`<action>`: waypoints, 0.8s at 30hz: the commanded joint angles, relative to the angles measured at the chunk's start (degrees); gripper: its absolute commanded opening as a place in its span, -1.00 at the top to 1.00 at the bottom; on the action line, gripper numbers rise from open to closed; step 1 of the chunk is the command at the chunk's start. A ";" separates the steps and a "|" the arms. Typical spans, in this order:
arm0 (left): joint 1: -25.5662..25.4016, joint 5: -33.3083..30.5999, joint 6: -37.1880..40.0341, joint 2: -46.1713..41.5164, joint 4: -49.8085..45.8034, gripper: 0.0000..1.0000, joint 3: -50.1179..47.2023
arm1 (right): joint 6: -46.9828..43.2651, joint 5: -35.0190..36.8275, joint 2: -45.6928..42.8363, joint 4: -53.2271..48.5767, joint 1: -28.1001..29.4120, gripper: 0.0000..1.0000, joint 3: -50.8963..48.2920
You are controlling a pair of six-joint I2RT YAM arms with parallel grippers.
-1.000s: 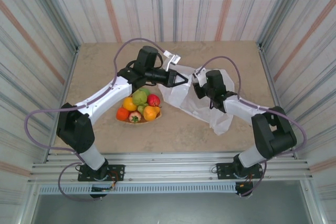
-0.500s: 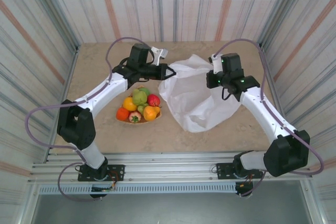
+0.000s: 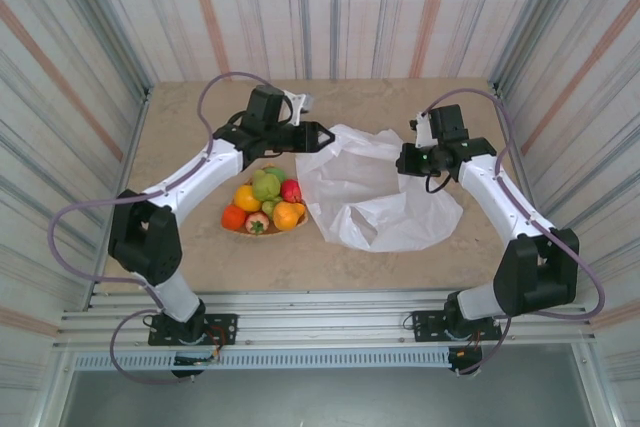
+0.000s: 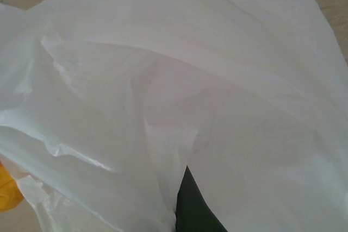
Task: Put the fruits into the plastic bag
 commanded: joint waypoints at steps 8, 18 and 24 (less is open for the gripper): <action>2.80 -10.47 6.45 -16.74 -11.23 -0.97 -6.32 | 6.59 -3.13 0.51 4.01 -1.42 1.00 -2.87; 8.89 -17.64 4.92 -25.71 -26.89 -0.95 -13.44 | 8.21 -4.96 1.69 5.71 -1.42 1.00 -3.16; 8.76 -19.17 2.58 -23.71 -26.96 -0.94 -16.03 | 7.69 -5.50 2.26 5.76 -1.42 1.00 -3.02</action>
